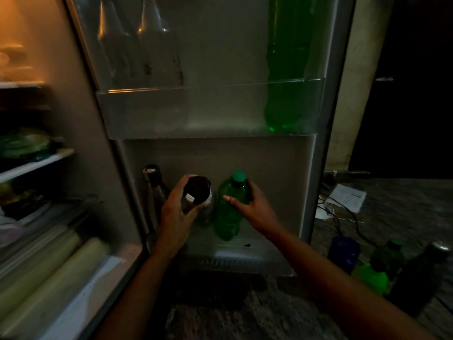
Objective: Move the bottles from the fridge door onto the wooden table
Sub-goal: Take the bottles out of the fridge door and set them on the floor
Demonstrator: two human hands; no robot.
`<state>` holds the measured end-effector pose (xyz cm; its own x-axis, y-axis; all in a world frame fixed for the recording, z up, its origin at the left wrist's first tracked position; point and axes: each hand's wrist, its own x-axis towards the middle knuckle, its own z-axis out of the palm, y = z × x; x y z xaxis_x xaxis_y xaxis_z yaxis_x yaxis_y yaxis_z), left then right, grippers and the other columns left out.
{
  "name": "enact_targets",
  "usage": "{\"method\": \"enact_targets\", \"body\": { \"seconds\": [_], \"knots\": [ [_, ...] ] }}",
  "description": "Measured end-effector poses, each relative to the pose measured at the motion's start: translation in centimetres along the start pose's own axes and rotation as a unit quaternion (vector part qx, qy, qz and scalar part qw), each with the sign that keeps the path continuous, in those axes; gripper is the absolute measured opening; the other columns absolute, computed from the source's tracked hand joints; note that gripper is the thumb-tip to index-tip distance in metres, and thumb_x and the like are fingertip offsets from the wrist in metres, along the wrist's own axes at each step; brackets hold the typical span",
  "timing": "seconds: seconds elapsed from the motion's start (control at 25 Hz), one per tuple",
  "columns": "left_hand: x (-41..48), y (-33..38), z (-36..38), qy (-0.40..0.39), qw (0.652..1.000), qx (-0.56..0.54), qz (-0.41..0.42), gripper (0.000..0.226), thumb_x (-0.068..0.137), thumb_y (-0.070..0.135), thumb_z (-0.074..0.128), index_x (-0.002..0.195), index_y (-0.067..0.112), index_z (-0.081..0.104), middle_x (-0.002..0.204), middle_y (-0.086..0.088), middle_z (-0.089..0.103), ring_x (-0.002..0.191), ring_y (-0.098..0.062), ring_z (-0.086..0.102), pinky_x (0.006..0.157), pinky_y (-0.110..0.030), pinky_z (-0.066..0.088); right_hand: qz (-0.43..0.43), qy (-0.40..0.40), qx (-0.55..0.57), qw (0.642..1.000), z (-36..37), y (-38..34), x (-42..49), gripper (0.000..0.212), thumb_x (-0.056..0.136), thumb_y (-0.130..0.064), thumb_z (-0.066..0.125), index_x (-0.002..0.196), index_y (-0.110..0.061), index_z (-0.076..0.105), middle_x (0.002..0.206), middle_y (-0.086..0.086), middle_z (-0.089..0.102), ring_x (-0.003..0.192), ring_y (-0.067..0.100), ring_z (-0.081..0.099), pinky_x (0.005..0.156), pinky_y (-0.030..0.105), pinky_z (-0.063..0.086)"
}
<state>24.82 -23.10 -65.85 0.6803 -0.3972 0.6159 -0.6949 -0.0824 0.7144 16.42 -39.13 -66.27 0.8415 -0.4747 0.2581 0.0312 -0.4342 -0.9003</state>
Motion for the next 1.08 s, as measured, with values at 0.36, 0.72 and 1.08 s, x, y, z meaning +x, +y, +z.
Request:
{"method": "enact_targets", "body": {
  "seconds": [0.36, 0.72, 1.08],
  "knots": [
    [-1.7, 8.1, 2.2, -0.222, 0.964, -0.145, -0.030, 0.049, 0.058, 0.028, 0.069, 0.104, 0.037, 0.053, 0.097, 0.036, 0.063, 0.097, 0.016, 0.056, 0.081, -0.002, 0.044, 0.039, -0.051, 0.013, 0.998, -10.9, -0.3, -8.4, 0.057, 0.080, -0.027, 0.067, 0.131, -0.028, 0.043, 0.110, -0.021, 0.057, 0.096, -0.012, 0.056, 0.081, 0.008, 0.051],
    [-9.8, 5.3, 19.5, -0.375, 0.888, -0.217, -0.158, 0.050, 0.072, 0.001, 0.070, 0.116, 0.018, 0.052, 0.112, 0.002, 0.061, 0.104, -0.010, 0.058, 0.075, -0.005, 0.049, 0.185, 0.061, -0.049, 0.980, -17.5, 10.8, -15.9, 0.060, 0.081, -0.032, 0.066, 0.134, -0.023, 0.039, 0.117, -0.016, 0.055, 0.101, -0.001, 0.057, 0.082, 0.009, 0.049],
    [-15.0, 2.6, 31.5, -0.347, 0.901, -0.179, -0.188, 0.056, 0.072, -0.005, 0.071, 0.122, 0.004, 0.048, 0.116, -0.008, 0.055, 0.110, -0.017, 0.050, 0.078, -0.007, 0.044, 0.305, 0.141, -0.110, 0.936, -20.5, 21.4, -17.7, 0.055, 0.088, -0.023, 0.059, 0.138, -0.009, 0.039, 0.140, 0.010, 0.048, 0.127, 0.025, 0.048, 0.105, 0.036, 0.041]
  ]
}}
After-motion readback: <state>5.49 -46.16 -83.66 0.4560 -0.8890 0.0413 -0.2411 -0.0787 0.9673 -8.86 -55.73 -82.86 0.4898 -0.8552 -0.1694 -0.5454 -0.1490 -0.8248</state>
